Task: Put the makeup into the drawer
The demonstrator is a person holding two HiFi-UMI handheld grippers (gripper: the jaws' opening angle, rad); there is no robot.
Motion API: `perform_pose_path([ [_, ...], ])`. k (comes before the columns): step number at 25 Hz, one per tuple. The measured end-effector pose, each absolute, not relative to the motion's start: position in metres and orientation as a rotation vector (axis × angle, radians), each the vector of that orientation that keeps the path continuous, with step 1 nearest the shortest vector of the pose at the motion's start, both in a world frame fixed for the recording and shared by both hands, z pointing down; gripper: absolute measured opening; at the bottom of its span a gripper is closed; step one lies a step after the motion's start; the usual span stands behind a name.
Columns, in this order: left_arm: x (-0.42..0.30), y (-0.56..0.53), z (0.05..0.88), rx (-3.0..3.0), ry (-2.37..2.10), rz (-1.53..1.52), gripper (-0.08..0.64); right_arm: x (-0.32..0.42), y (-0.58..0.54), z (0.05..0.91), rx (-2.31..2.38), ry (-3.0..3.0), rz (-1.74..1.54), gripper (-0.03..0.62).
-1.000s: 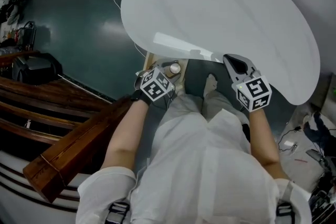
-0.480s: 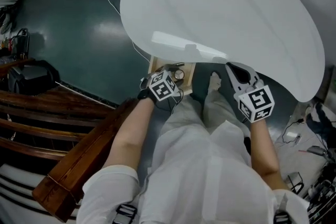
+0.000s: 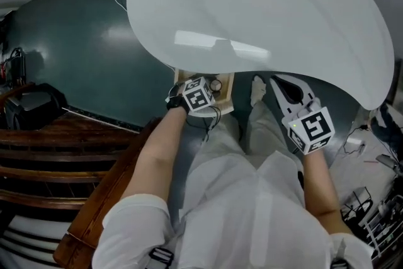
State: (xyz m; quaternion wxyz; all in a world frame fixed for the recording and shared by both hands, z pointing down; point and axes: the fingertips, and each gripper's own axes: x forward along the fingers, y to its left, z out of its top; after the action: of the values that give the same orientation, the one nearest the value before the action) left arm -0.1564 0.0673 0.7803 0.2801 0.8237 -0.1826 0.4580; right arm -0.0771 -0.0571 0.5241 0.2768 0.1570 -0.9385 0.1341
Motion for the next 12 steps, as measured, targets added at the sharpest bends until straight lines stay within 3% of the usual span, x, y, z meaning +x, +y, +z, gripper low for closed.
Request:
perform_pose_path([
  [12, -0.133, 0.069, 0.824, 2.267, -0.289, 1.342, 0.224, -0.087, -0.047, 0.546, 0.398, -2.505, 0.416, 0.009],
])
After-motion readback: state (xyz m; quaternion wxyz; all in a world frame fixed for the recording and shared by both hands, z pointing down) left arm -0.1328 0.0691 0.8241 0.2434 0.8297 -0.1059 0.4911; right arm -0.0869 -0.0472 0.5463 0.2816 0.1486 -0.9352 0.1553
